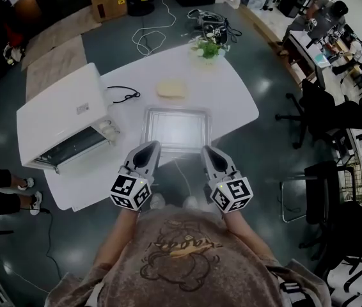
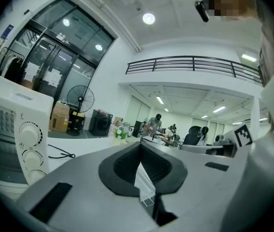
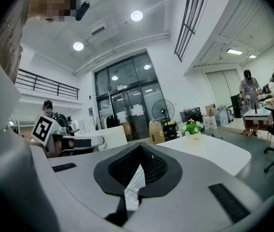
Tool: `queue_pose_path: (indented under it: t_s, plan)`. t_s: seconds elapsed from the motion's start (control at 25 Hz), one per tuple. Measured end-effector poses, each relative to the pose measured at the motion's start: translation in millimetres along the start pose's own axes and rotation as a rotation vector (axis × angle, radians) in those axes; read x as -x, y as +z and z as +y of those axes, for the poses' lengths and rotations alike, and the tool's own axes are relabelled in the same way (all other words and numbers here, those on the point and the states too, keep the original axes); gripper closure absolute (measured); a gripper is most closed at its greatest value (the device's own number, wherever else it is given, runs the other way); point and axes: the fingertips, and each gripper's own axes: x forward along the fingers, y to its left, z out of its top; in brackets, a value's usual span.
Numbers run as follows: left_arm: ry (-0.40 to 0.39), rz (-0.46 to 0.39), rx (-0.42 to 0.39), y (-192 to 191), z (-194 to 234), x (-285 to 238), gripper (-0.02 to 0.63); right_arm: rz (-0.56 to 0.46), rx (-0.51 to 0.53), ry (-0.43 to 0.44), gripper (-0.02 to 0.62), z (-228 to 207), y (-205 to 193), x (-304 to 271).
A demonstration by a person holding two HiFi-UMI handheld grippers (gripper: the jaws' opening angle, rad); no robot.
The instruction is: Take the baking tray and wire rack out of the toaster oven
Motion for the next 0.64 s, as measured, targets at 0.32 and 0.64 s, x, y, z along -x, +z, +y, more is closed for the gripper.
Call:
queue_pose_path:
  t_s: [0.32,0.64]
  plan:
    - [0.029,0.001,0.01,-5.2,-0.5,4.5,0.601,-0.009,-0.013,-0.021,0.595,-4.0,-2.2,5.8]
    - [0.055,0.01,0.025,-15.2,-1.6,7.8,0.601,0.006,-0.023,-0.019,0.595,-4.4,-11.1,9.7]
